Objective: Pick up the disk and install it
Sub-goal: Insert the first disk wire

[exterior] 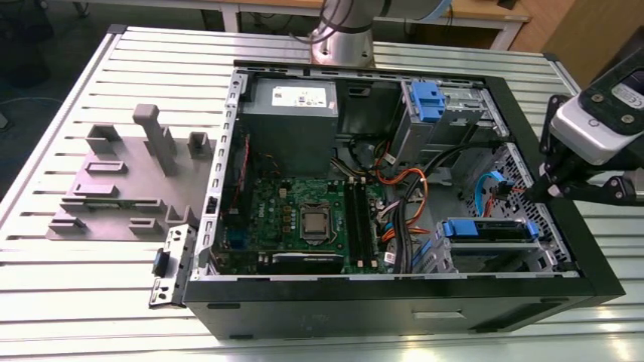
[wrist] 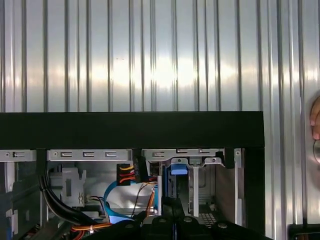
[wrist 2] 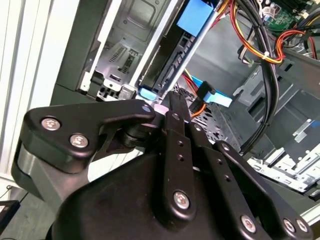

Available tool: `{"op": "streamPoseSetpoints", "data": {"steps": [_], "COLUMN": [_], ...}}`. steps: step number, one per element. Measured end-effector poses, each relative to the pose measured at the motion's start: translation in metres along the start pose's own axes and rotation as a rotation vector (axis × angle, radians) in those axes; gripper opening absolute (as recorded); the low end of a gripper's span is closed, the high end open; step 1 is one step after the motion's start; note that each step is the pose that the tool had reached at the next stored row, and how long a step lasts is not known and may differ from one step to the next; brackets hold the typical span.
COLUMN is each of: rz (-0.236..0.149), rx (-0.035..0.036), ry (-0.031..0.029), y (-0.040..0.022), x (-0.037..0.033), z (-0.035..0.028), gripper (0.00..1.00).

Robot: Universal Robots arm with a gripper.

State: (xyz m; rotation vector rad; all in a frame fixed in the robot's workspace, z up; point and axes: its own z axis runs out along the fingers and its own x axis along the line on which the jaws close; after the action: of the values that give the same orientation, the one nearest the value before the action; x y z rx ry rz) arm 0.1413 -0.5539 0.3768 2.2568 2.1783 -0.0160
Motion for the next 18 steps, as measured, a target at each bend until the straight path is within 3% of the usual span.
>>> {"op": "streamPoseSetpoints", "data": {"steps": [6, 18], "rz": [-0.006, -0.007], "rx": [-0.0001, -0.0001], "ry": [-0.0001, -0.0002], "y": [-0.0002, -0.0002], "x": [0.0081, 0.0086], "z": [0.0018, 0.0023], "gripper": [0.11, 0.11]}}
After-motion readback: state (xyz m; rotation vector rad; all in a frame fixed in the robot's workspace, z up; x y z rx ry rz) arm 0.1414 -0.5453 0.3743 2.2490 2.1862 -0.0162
